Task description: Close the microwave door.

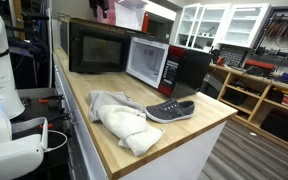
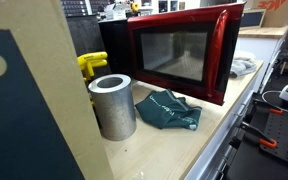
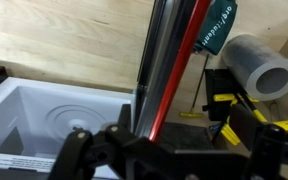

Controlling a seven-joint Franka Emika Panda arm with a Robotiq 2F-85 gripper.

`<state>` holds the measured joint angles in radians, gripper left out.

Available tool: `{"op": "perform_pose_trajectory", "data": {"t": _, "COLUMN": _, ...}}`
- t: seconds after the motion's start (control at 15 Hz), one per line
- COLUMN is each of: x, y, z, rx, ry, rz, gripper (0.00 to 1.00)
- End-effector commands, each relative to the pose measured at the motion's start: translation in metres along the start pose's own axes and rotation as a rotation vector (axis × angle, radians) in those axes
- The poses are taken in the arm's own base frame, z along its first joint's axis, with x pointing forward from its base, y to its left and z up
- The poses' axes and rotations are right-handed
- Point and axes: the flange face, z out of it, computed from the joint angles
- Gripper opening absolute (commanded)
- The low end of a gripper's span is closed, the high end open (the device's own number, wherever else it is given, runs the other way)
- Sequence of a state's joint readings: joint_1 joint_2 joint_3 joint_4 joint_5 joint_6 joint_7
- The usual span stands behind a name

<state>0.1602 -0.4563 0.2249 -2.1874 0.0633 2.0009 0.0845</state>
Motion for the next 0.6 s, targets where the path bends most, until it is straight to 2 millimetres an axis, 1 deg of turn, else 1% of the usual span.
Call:
{"op": "perform_pose_trajectory", "data": {"t": 0.0, "x": 0.013, "y": -0.044, "z": 0.014, "rx": 0.043, "ry": -0.025, "rz": -0.088, "gripper": 0.75}}
{"op": "perform_pose_trajectory", "data": {"t": 0.07, "x": 0.013, "y": -0.054, "z": 0.019, "rx": 0.057, "ry": -0.049, "rz": -0.111, "gripper": 0.74}}
{"op": "perform_pose_trajectory", "data": {"t": 0.13, "x": 0.01, "y": -0.065, "z": 0.023, "rx": 0.067, "ry": -0.063, "rz": -0.136, "gripper": 0.68}}
{"op": "perform_pose_trajectory", "data": {"t": 0.2, "x": 0.007, "y": -0.073, "z": 0.028, "rx": 0.074, "ry": -0.075, "rz": -0.159, "gripper": 0.58}}
{"op": "perform_pose_trajectory", "data": {"t": 0.27, "x": 0.003, "y": -0.08, "z": 0.032, "rx": 0.085, "ry": -0.093, "rz": -0.176, "gripper": 0.51}}
{"op": "perform_pose_trajectory", "data": {"t": 0.33, "x": -0.001, "y": -0.085, "z": 0.035, "rx": 0.094, "ry": -0.105, "rz": -0.189, "gripper": 0.42}}
{"op": "perform_pose_trajectory", "data": {"t": 0.4, "x": -0.004, "y": -0.088, "z": 0.038, "rx": 0.091, "ry": -0.121, "rz": -0.201, "gripper": 0.36}}
{"op": "perform_pose_trajectory", "data": {"t": 0.47, "x": -0.009, "y": -0.09, "z": 0.042, "rx": 0.066, "ry": -0.138, "rz": -0.209, "gripper": 0.29}}
{"op": "perform_pose_trajectory", "data": {"t": 0.53, "x": -0.016, "y": -0.089, "z": 0.05, "rx": 0.031, "ry": -0.164, "rz": -0.212, "gripper": 0.2}}
